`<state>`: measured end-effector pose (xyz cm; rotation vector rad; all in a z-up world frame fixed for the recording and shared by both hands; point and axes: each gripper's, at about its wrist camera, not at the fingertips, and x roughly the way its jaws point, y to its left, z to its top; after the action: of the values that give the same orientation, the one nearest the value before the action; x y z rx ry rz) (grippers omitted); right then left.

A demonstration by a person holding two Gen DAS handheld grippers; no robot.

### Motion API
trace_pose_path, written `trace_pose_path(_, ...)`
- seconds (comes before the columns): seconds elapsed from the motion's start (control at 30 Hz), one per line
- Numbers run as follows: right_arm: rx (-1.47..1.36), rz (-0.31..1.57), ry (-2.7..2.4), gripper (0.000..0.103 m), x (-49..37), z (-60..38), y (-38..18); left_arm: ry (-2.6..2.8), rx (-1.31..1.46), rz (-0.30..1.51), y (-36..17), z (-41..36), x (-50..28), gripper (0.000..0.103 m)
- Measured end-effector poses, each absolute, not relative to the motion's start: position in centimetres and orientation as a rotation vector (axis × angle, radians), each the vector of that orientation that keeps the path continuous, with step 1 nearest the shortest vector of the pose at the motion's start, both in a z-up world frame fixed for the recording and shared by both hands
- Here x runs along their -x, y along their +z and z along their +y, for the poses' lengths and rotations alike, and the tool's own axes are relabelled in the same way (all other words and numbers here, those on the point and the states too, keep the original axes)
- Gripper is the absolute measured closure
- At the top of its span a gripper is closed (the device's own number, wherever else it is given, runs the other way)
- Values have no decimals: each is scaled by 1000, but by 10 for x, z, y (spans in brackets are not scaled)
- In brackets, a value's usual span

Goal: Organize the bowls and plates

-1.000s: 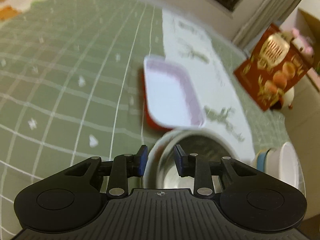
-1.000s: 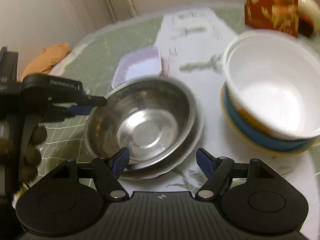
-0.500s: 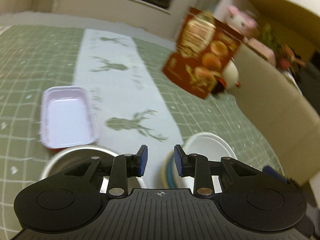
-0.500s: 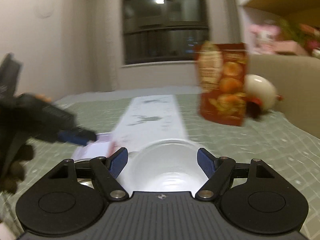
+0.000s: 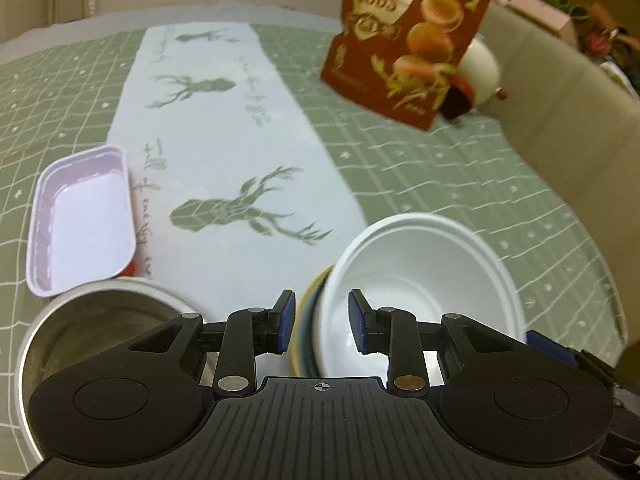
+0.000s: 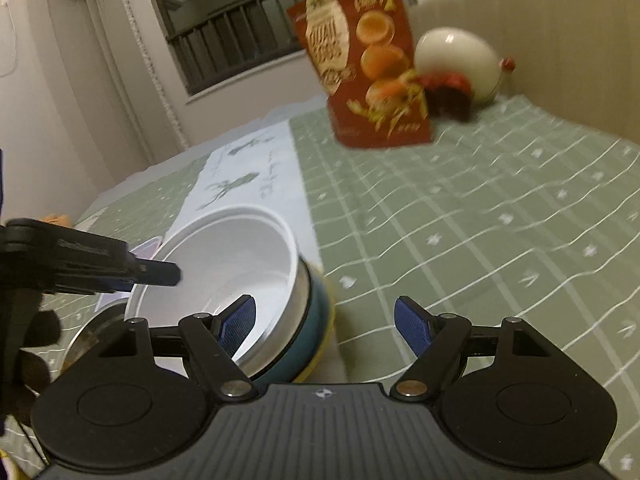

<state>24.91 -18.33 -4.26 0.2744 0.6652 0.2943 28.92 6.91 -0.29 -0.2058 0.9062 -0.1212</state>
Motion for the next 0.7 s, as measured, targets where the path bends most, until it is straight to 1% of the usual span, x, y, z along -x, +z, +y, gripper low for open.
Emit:
trace_pose_path(0.37, -395, 839, 399, 26, -285, -175, -73, -102, 243, 1043, -41, 75, -307, 70)
trace_pose_path(0.7, -452, 921, 453, 26, -299, -165, -85, -154, 281, 1053, -45, 72, -307, 70)
